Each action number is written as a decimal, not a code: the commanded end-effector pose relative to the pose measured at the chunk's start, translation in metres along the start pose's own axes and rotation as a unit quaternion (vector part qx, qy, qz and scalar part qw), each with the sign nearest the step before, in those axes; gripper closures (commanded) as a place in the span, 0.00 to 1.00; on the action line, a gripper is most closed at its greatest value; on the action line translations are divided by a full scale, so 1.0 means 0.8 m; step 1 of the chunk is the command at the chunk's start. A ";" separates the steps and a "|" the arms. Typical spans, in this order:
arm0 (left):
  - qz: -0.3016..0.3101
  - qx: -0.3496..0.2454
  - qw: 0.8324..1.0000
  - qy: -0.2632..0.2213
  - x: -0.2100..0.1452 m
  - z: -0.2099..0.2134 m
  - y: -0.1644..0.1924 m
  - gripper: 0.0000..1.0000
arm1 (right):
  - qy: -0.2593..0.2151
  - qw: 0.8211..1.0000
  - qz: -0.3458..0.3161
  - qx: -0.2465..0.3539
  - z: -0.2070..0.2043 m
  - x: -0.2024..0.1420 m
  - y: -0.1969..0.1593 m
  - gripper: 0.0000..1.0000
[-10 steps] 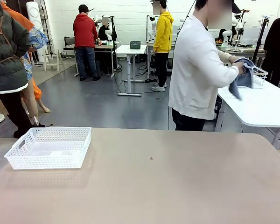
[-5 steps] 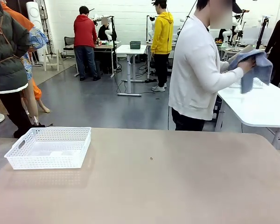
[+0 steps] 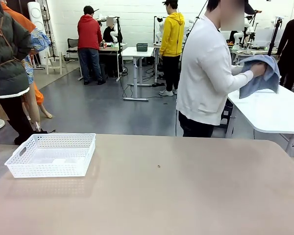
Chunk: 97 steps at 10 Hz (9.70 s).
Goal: Clean and organize the cups into the basket.
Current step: Pick up the Organizing basket and move it to the center of the table, then pick up the Reusable plastic cup from the right side of the table and place it inside the Organizing basket.
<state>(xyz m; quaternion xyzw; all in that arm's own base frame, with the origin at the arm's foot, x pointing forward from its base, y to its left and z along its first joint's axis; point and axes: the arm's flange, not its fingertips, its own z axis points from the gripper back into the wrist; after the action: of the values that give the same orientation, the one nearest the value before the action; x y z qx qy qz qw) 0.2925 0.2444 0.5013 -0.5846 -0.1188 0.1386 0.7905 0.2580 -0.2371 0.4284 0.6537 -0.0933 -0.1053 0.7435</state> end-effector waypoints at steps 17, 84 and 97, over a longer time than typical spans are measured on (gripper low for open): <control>-0.001 -0.004 1.000 0.001 -0.002 0.003 -0.001 0.00 | 0.000 1.000 0.002 0.006 0.000 0.000 0.001 0.00; -0.152 0.576 0.801 0.056 0.192 -0.266 -0.025 0.00 | 0.288 0.646 0.705 0.051 -0.344 0.187 -0.156 0.00; -0.137 0.581 0.799 0.071 0.212 -0.288 0.002 0.00 | 0.302 0.621 0.713 0.123 -0.421 0.173 -0.175 0.00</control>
<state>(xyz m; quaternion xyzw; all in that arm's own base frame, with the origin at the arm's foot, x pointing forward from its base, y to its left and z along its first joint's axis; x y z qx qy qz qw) 0.5236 0.1023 0.4371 -0.0096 -0.0434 0.0218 0.9988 0.4745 0.0251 0.2516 0.4632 -0.3057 0.6711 0.4915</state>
